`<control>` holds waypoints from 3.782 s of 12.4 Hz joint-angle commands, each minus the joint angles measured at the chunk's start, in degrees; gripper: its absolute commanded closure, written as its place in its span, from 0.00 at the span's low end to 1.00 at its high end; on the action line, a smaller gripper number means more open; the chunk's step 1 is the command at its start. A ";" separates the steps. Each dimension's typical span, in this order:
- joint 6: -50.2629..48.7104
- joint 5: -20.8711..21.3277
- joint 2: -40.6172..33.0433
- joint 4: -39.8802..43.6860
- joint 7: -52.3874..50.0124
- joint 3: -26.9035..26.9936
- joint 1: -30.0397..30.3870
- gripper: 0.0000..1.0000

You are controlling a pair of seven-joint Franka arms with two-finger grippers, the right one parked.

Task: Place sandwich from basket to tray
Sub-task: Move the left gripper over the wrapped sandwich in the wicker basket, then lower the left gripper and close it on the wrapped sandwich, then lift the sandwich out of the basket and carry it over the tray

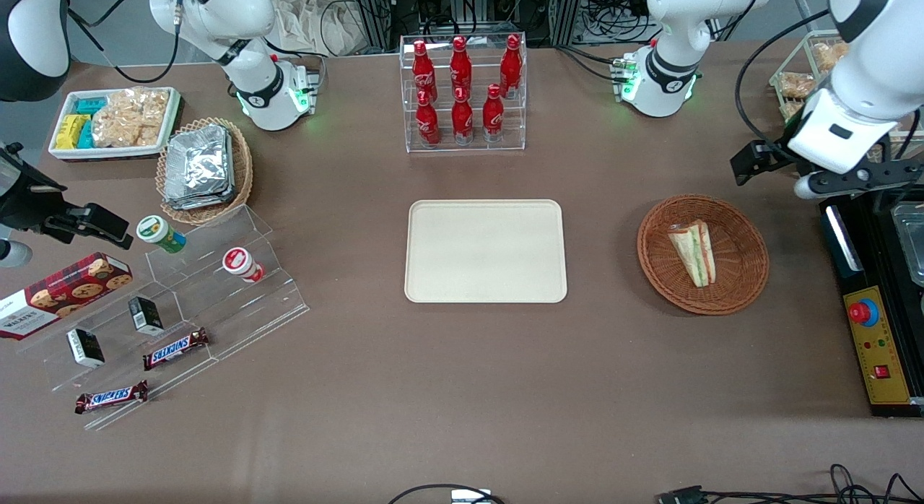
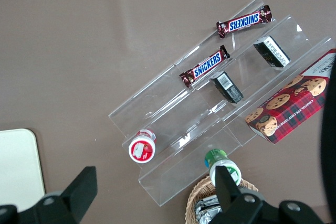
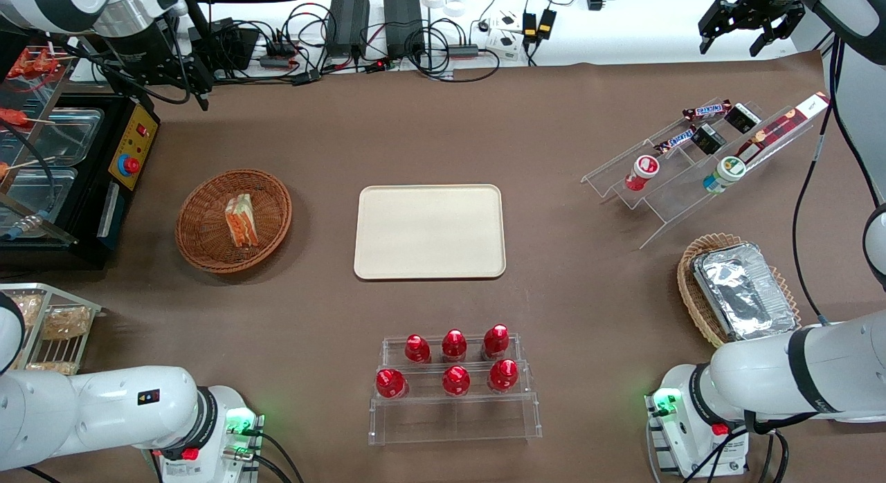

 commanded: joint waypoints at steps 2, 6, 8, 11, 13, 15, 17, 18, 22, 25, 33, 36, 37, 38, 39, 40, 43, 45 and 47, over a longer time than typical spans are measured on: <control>-3.49 -0.95 2.78 4.45 0.33 0.78 -0.89 0.00; -4.64 -0.95 3.22 4.63 0.50 0.78 -0.89 0.00; -4.73 -0.95 3.40 4.37 0.76 0.78 -0.80 0.00; -2.99 -0.86 2.96 -3.14 0.15 2.43 -0.45 0.00; 9.18 -0.86 0.16 -16.65 -0.29 4.11 -0.63 0.00; 21.67 -0.78 0.23 -26.00 -3.60 4.73 -0.63 0.00; 27.60 -0.78 3.82 -28.14 -10.11 4.65 -0.98 0.00; 30.05 -0.78 5.66 -28.32 -10.39 4.65 -0.98 0.00; 41.03 -0.78 9.81 -33.49 -11.28 4.65 -0.89 0.00; 49.92 -0.78 13.49 -37.46 -11.36 4.73 -0.71 0.00; 52.84 -0.78 15.62 -38.08 -11.19 4.82 -0.63 1.00; 52.06 -0.78 15.01 -38.08 -11.19 4.91 -0.63 1.00; 46.57 -0.78 10.21 -37.47 -11.19 4.91 -0.63 1.00; 34.33 -0.69 3.55 -35.46 -10.93 4.56 -1.06 1.00; 25.86 -0.69 -0.78 -32.05 -10.49 4.64 -1.59 1.00; 19.86 -0.69 -3.78 -29.32 -10.05 4.65 -1.59 1.00; 3.94 -1.13 -5.31 -15.63 -6.62 4.65 -1.77 1.00; -2.94 -1.22 -4.52 -8.05 -6.44 4.47 -3.08 1.00; -6.47 -1.39 -3.20 -3.21 -6.62 3.42 -4.75 1.00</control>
